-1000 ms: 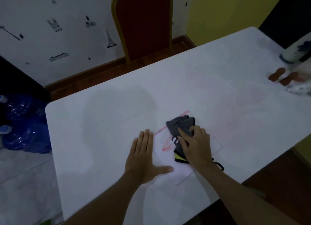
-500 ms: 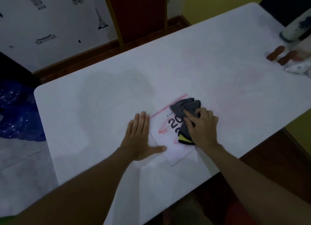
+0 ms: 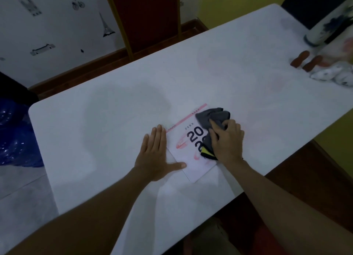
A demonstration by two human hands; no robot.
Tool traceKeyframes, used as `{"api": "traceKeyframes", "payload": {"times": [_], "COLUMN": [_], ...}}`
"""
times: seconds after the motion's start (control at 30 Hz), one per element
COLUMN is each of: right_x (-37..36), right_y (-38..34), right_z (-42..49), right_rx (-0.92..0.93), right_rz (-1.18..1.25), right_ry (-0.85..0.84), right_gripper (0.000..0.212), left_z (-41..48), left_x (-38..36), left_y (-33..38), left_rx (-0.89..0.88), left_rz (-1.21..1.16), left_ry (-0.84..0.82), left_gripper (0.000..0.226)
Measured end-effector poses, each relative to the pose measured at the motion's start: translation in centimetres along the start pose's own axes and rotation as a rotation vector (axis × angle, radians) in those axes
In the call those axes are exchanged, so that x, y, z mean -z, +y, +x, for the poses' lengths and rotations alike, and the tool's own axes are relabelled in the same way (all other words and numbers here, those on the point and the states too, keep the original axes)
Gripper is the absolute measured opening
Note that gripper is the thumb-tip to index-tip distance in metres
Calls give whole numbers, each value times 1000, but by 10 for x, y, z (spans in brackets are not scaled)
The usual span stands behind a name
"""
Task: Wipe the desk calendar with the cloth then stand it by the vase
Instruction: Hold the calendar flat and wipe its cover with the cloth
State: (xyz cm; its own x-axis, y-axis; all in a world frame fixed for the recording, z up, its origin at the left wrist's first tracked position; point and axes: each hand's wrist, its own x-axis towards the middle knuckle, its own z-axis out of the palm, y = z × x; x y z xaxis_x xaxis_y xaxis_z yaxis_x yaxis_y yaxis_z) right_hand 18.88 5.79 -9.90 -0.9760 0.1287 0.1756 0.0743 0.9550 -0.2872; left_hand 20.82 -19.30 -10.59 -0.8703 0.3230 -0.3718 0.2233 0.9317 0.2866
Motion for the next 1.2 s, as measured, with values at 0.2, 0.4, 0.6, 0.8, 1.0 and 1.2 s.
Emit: {"api": "traceKeyframes", "payload": {"times": [0.2,0.4,0.6,0.8,1.0,1.2], "right_x": [4,8,-16,-5,-9,-13], "right_y": [12,38,-20,8,-16,-23], "right_z": [35,9,42,21,7,19], "right_rx": [-230,174,-79,59,239,85], "right_rz": [23,17,53,70,110,123], "right_ry": [-22,-32,-16,-39,-127,-93], "right_gripper": [33,33,29,26,28,27], "left_z": [60,72,77,73,71,72], "left_x": [22,16,25,28,27,27], "left_y": [18,14,8,10,11,12], "left_rx": [-82,-119,-158,-164,-141,-128], "left_rz": [58,84,84,90,103,109], "left_ry": [-42,-23,-117,-87,-94,-69], "left_gripper": [143,142,146,147,149,150]}}
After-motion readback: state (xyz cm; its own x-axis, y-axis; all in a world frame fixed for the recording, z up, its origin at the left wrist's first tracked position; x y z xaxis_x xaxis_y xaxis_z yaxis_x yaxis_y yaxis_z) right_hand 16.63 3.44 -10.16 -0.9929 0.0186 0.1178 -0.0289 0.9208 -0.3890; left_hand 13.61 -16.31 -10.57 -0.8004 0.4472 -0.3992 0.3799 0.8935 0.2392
